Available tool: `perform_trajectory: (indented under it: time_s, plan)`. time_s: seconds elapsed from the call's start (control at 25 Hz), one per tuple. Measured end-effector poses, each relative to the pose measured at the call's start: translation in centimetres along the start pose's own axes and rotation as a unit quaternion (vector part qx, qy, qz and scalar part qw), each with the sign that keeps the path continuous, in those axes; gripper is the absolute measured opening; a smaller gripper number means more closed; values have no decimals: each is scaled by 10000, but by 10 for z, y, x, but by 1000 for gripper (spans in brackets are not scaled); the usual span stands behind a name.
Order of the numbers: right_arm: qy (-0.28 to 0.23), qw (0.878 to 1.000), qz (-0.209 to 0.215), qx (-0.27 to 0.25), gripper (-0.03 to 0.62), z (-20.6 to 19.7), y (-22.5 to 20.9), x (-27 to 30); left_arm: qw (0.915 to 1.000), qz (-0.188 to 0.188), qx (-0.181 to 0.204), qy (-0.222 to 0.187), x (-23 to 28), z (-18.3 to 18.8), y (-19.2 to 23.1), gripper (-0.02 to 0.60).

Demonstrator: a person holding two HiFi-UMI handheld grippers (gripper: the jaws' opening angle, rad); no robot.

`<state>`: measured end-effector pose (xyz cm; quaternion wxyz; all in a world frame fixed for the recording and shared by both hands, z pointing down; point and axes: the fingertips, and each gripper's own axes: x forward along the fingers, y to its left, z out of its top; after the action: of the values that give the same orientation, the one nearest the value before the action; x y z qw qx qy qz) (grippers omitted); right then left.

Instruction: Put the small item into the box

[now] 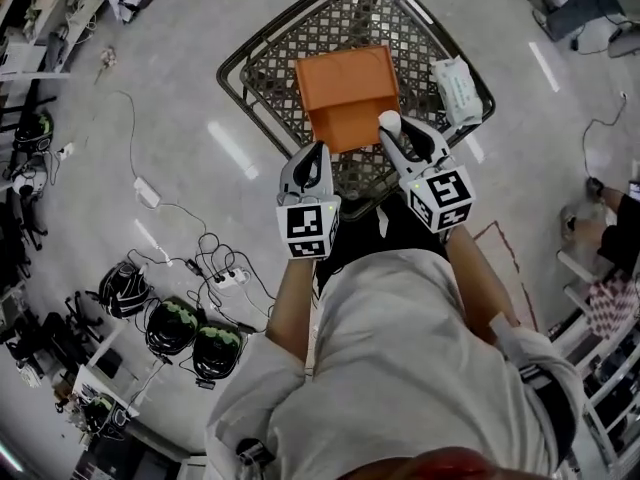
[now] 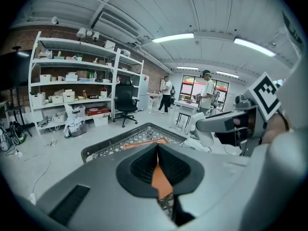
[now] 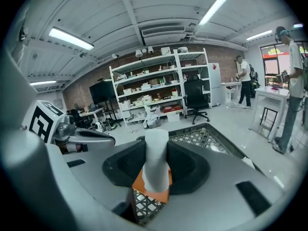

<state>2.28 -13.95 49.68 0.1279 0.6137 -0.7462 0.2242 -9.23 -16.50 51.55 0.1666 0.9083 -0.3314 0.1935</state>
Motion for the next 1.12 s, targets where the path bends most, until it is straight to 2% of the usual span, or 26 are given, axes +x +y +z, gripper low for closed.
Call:
perform_trajectory:
  time_s: [0.24, 0.72, 1.12]
  plan:
    - [258, 9995, -26, 193, 127, -19, 0, 23, 9997, 16, -115, 216, 11, -22, 24, 11]
    - [882, 9943, 540, 249, 127, -60, 10, 87, 9964, 453, -534, 484, 34, -60, 63, 11]
    - [1504, 9838, 873, 425, 127, -122, 8, 125, 9884, 768, -941, 913, 42, -115, 74, 11]
